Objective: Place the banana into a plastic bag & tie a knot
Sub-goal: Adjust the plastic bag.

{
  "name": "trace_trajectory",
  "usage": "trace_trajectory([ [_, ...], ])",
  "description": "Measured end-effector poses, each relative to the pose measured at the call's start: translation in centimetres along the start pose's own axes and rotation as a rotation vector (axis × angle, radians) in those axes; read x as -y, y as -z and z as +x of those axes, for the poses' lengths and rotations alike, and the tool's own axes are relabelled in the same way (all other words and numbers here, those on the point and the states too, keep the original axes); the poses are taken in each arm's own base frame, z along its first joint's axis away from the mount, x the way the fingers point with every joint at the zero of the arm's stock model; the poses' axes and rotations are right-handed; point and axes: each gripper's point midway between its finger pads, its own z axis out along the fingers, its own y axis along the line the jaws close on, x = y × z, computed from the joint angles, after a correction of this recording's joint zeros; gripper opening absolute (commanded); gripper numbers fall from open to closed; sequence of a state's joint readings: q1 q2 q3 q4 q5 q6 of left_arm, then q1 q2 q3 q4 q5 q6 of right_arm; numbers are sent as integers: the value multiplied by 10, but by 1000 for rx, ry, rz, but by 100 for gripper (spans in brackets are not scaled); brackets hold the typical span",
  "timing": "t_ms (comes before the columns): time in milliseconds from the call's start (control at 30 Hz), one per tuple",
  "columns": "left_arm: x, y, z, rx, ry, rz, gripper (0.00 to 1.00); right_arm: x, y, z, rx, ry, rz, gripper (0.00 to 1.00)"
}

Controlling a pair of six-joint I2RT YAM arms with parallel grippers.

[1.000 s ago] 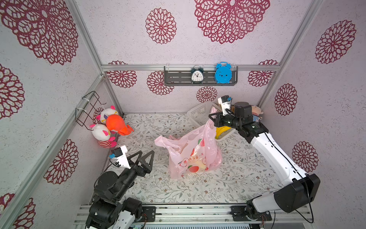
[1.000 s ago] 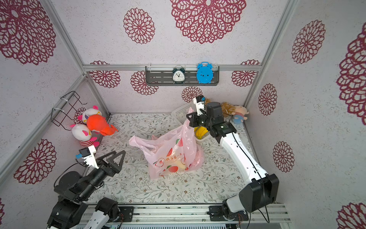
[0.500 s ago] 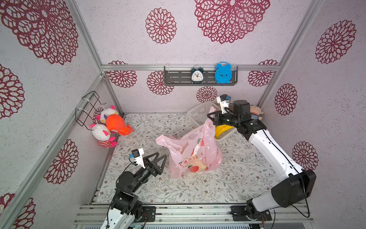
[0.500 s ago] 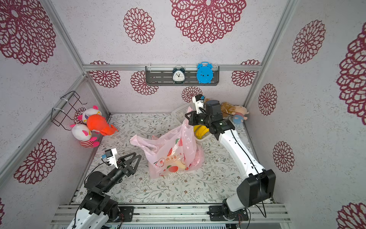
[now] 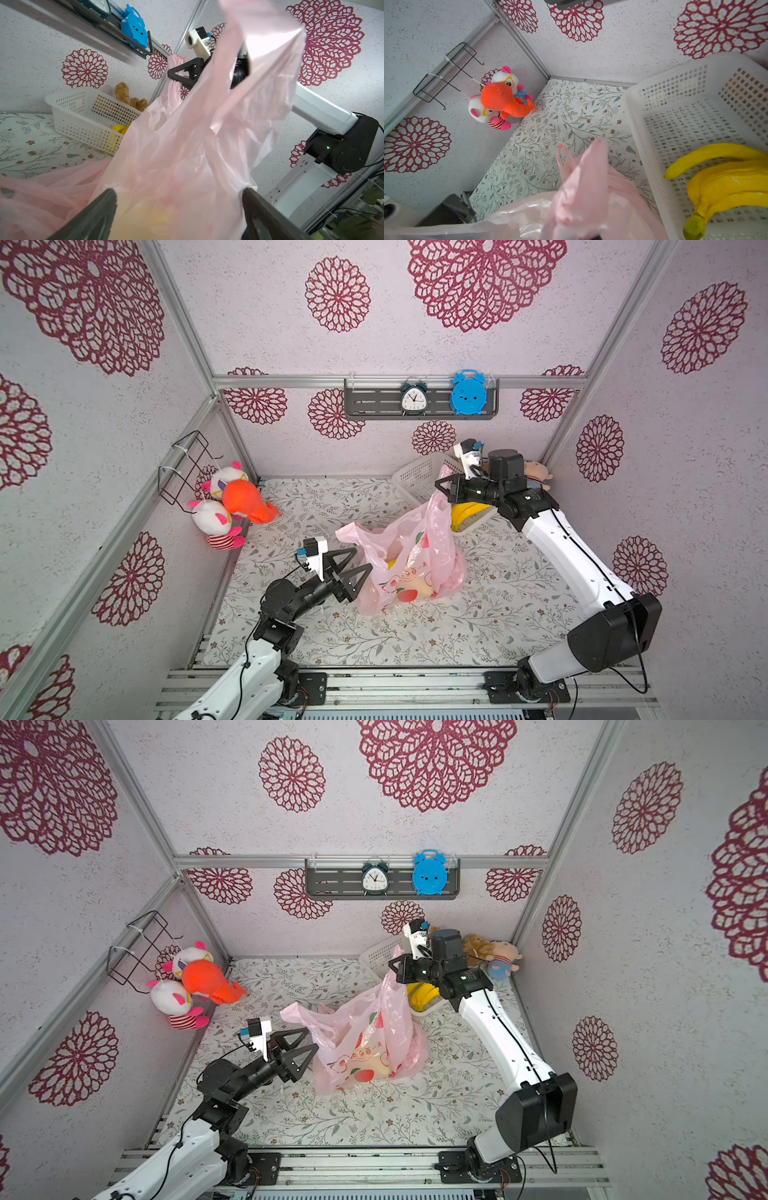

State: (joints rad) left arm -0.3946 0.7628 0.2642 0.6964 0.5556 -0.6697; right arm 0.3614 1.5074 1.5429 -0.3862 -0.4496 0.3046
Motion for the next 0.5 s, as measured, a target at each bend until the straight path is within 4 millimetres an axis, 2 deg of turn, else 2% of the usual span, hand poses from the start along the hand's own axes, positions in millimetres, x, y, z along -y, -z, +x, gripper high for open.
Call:
trace_trajectory([
  [133,12,-8,-8,-14,-30,68,97,1,0,1,-5,-1,2,0],
  [267,21,-8,-6,-36,-51,113,97,1,0,2,-9,1,3,0],
  [500,14,-12,-2,-77,-95,90,97,0,-1,1,-14,0,-6,0],
])
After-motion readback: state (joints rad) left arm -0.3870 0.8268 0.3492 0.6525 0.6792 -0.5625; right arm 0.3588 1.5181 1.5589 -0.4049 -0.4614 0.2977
